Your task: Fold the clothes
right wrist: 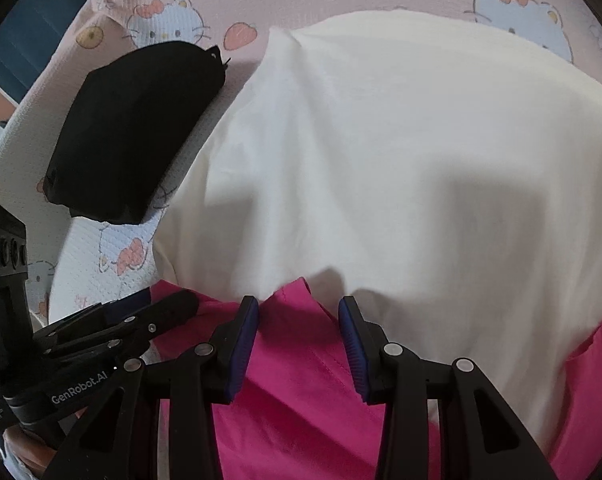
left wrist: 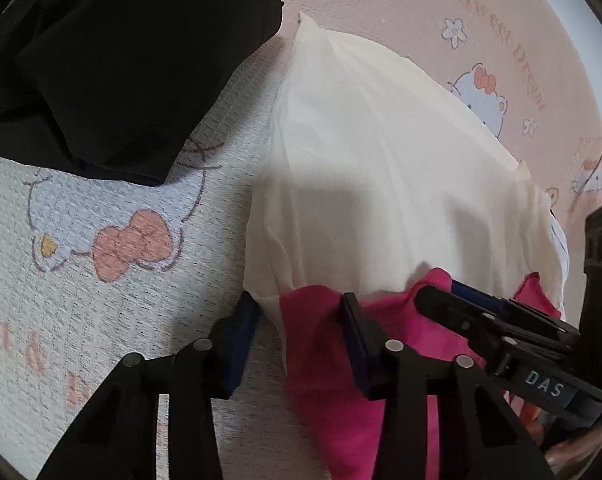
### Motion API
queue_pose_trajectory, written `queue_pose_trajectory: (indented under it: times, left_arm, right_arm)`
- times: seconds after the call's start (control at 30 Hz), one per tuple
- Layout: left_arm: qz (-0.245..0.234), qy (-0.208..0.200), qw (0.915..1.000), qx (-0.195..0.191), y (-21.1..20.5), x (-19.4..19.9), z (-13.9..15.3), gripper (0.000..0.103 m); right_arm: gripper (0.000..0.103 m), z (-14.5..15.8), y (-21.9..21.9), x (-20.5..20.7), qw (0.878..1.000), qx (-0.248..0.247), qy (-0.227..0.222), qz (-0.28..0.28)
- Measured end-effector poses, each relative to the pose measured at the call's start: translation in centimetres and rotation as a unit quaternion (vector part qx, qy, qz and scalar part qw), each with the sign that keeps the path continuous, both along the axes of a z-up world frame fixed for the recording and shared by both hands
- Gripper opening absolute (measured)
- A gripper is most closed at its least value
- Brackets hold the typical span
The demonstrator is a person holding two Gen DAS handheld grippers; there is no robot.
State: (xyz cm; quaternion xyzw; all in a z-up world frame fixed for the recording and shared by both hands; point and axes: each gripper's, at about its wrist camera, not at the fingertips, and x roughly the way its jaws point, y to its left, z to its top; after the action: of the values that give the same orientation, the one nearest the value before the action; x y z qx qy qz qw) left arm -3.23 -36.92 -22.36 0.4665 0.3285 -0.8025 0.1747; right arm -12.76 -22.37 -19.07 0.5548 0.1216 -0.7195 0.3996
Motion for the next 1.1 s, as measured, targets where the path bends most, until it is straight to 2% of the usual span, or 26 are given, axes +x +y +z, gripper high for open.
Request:
queue_pose_trajectory:
  times: [0.07,0.1,0.13,0.2,0.27,0.3,0.37,0.43,0.53,0.6,0.63,0.7,0.73,0.77,0.8,0.83,0.97,1.1]
  left_arm:
    - [0.005,-0.002,1.0000,-0.001,-0.2,0.3,-0.2,0.032]
    - [0.008,-0.005,0.9999,-0.004,-0.2,0.3,-0.1,0.029]
    - [0.012,-0.009,0.9999,-0.008,-0.2,0.3,0.0,0.026]
    - [0.028,-0.014,0.9995,-0.010,-0.4,0.5,0.0,0.021]
    - [0.050,-0.008,0.9987,0.008,-1.0,0.9,-0.2,0.021]
    - [0.055,0.000,0.9981,0.027,-1.4,1.1,-0.3,0.021]
    - [0.067,0.016,0.9956,0.064,-2.3,1.6,-0.5,0.020]
    - [0.078,0.032,0.9913,0.101,-3.2,2.1,-0.7,0.021]
    - [0.088,0.049,0.9831,0.153,-4.2,2.4,-0.7,0.022]
    - [0.083,0.059,0.9806,0.168,-4.6,2.6,-0.1,0.023]
    - [0.078,0.062,0.9811,0.166,-4.8,2.7,0.3,0.025]
    - [0.057,0.052,0.9899,0.119,-4.5,2.8,1.7,0.043]
    - [0.047,0.047,0.9933,0.095,-4.4,2.9,2.4,0.055]
    - [0.036,0.042,0.9959,0.072,-4.3,2.8,3.1,0.058]
    - [0.021,0.042,0.9977,0.049,-4.3,2.4,3.7,0.058]
    - [0.008,0.041,0.9987,0.029,-4.3,2.1,4.2,0.058]
    - [-0.035,0.025,0.9990,-0.012,-3.7,1.1,4.7,0.058]
    - [-0.089,0.005,0.9952,-0.039,-2.8,-1.3,4.3,0.058]
  right_arm:
    - [0.029,-0.2,-0.4,0.3,0.999,0.017,0.027,0.007]
    - [0.009,-0.3,-0.6,0.6,0.999,0.027,0.043,0.009]
    - [0.004,-0.3,-0.8,0.7,0.998,0.034,0.061,0.004]
    - [0.001,0.1,-0.6,0.7,0.994,0.037,0.099,-0.018]
    - [0.001,0.3,-0.2,0.1,0.991,0.041,0.119,-0.040]
    - [0.001,0.2,0.2,-0.3,0.991,0.040,0.113,-0.050]
    - [0.001,-0.5,1.2,-1.6,0.996,0.023,0.056,-0.067]
    - [0.001,-0.6,1.8,-1.9,0.996,0.012,0.036,-0.078]
    - [0.002,0.3,2.0,-1.6,0.997,0.003,0.042,-0.065]
    - [0.002,1.0,2.1,-1.4,0.997,-0.003,0.047,-0.057]
    - [0.002,1.3,2.3,-1.3,0.997,-0.004,0.049,-0.054]
    - [0.006,1.8,3.3,-1.3,0.997,0.002,0.048,-0.057]
    - [0.013,2.0,3.9,-1.4,0.997,0.004,0.045,-0.060]
    - [0.019,2.2,4.6,-1.4,0.997,0.003,0.040,-0.066]
    - [0.029,2.3,5.3,-1.5,0.997,0.000,0.034,-0.076]
    - [0.032,2.5,6.1,-1.6,0.996,-0.005,0.026,-0.088]
    - [0.032,2.9,9.4,-1.5,0.991,-0.029,-0.004,-0.134]
    - [0.032,2.9,12.8,-0.9,0.986,-0.037,-0.029,-0.160]
